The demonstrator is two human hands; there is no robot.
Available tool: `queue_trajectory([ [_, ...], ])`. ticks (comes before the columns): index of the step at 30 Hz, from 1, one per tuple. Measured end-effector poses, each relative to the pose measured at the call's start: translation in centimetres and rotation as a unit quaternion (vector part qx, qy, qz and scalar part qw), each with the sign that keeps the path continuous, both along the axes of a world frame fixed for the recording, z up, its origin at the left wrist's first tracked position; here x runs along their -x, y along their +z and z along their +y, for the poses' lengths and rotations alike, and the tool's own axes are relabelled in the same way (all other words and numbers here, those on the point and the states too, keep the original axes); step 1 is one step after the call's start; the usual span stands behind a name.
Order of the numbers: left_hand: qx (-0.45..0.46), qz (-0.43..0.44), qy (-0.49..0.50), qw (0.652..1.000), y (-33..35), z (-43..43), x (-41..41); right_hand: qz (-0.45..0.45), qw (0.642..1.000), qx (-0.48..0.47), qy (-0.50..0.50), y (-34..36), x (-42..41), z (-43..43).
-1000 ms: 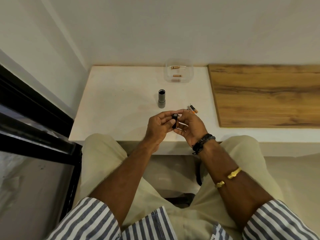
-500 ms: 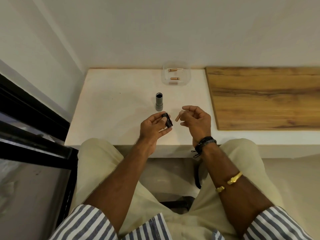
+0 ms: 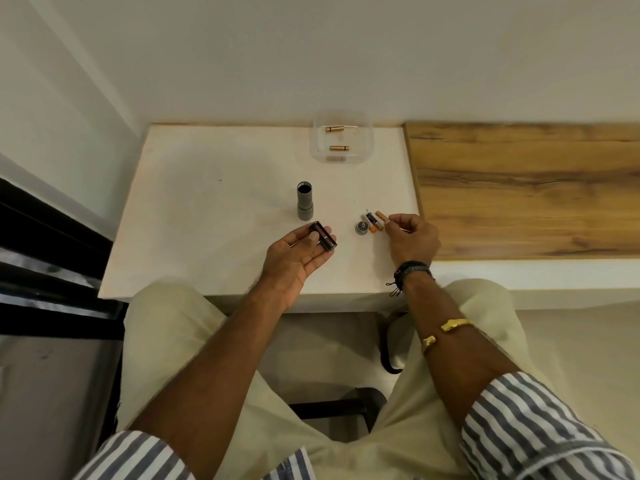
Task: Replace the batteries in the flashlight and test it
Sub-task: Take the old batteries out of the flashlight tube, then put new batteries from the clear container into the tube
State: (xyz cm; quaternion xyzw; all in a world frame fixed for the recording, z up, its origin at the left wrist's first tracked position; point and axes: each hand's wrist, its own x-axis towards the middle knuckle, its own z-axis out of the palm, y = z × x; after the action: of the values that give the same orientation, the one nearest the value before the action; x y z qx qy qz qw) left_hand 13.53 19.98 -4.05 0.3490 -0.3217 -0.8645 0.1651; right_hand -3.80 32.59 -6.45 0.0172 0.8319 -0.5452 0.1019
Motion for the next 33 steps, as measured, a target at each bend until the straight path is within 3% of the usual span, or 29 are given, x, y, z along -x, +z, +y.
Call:
queue_trajectory([
  [14,0.005,-0.012,-0.003,1.0,0.8,0.7,0.2,0.027,0.995,-0.091,0.031,-1.2,0.3,0.1],
  [20,0.041,0.043,0.044,0.997,4.3,-0.9,-0.2,0.069,0.994,0.056,0.059,2.8,-0.9,-1.7],
  [25,0.057,0.058,0.097,0.992,6.0,-2.4,0.1,0.035,0.985,0.118,0.124,5.2,-0.9,-4.6],
  [33,0.04,0.063,0.142,0.987,5.3,-5.0,0.7,0.097,0.982,0.014,0.162,5.8,4.3,-10.8],
])
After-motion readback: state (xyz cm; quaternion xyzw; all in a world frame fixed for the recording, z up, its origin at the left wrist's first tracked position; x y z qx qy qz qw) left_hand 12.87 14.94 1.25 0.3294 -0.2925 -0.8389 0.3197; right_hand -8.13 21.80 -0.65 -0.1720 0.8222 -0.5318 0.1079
